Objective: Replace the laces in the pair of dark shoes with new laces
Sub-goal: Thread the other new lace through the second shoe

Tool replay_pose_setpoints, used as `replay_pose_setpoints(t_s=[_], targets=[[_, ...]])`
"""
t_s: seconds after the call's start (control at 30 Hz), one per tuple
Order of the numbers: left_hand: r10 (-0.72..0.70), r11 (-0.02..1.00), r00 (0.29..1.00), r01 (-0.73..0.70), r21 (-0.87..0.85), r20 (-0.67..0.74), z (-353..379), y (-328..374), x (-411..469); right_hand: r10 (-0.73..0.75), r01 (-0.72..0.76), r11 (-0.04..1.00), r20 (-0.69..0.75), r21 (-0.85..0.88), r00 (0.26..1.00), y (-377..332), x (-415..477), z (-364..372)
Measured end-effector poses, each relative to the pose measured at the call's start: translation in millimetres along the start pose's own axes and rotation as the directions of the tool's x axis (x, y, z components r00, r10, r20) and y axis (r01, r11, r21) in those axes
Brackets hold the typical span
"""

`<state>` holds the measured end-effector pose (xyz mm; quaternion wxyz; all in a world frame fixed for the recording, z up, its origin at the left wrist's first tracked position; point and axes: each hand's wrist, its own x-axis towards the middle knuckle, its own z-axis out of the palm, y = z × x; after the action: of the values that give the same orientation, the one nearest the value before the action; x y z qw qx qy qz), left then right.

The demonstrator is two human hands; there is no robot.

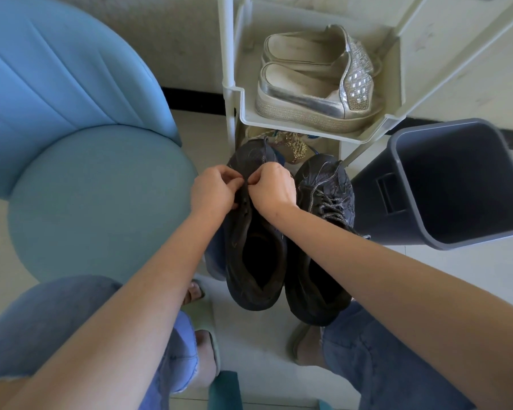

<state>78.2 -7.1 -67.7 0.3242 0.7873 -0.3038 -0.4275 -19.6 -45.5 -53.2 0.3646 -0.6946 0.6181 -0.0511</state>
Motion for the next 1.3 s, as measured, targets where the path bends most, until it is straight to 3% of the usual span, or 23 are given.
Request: replay_pose_setpoints(t_s=[0.13, 0.3, 0.37, 0.4, 0.47, 0.53, 0.6, 0.67, 0.7, 0.73, 0.8, 0.87, 0.97, 1.1, 1.17, 1.3], targets=[[0.014, 0.999, 0.998, -0.011, 0.046, -0.056, 3, -1, 4, -0.002, -0.008, 0.990, 0.068, 0.139, 0.998, 0, 1, -9], [0.038, 0.999, 0.971, -0.037, 0.012, -0.235, 7, 6, 2, -0.166, 0.160, 0.985, 0.109, 0.058, 0.980, -1, 10, -12], [0.021, 0.982, 0.942, -0.083, -0.171, -0.336, 2, 20, 0, -0.184, 0.187, 0.982, 0.189, 0.000, 0.965, 0, 13, -12], [-0.011, 0.930, 0.929, -0.127, -0.346, -0.371, -4, 31, -1, -0.187, 0.195, 0.981, 0.214, -0.017, 0.959, 1, 16, -14], [-0.074, 0.733, 0.897, -0.248, -0.634, -0.436, -28, 53, 1, -0.183, 0.169, 0.982, 0.227, 0.081, 0.957, 2, 21, -23], [-0.112, 0.609, 0.825, -0.384, -0.694, -0.554, -63, 67, 8, -0.179, 0.128, 0.970, 0.250, 0.206, 0.952, 4, 24, -35], [-0.075, 0.599, 0.734, -0.508, -0.619, -0.675, -96, 72, 11, -0.189, 0.140, 0.972, 0.281, 0.188, 0.941, 9, 28, -45], [0.163, 0.773, 0.670, -0.543, -0.328, -0.724, -113, 70, 17, -0.206, 0.167, 0.973, 0.276, 0.161, 0.939, 13, 31, -50], [0.289, 0.872, 0.721, -0.470, -0.137, -0.629, -110, 70, 17, -0.218, 0.177, 0.970, 0.269, 0.168, 0.938, 14, 32, -52], [0.334, 0.934, 0.819, -0.356, 0.044, -0.466, -102, 67, 16, -0.232, 0.190, 0.965, 0.256, 0.179, 0.938, 14, 32, -54], [0.218, 0.933, 0.969, -0.171, 0.318, -0.118, -75, 55, 14, -0.260, 0.220, 0.956, 0.218, 0.192, 0.941, 13, 33, -57], [0.067, 0.877, 0.994, -0.098, 0.471, 0.081, -49, 40, 12, -0.287, 0.255, 0.948, 0.163, 0.192, 0.944, 11, 33, -58], [0.066, 0.810, 0.982, -0.156, 0.565, 0.177, -28, 26, 12, -0.367, 0.359, 0.930, 0.157, 0.077, 0.917, 8, 29, -51], [0.184, 0.693, 0.972, -0.232, 0.683, 0.143, -24, 21, 10, -0.398, 0.468, 0.874, 0.359, -0.131, 0.844, 5, 21, -31], [0.181, 0.717, 0.975, -0.223, 0.660, 0.132, -24, 23, 9, -0.408, 0.500, 0.841, 0.365, -0.207, 0.837, 6, 20, -23], [0.131, 0.767, 0.987, -0.161, 0.622, 0.094, -22, 28, 9, -0.420, 0.489, 0.851, 0.312, -0.190, 0.852, 6, 23, -19]])
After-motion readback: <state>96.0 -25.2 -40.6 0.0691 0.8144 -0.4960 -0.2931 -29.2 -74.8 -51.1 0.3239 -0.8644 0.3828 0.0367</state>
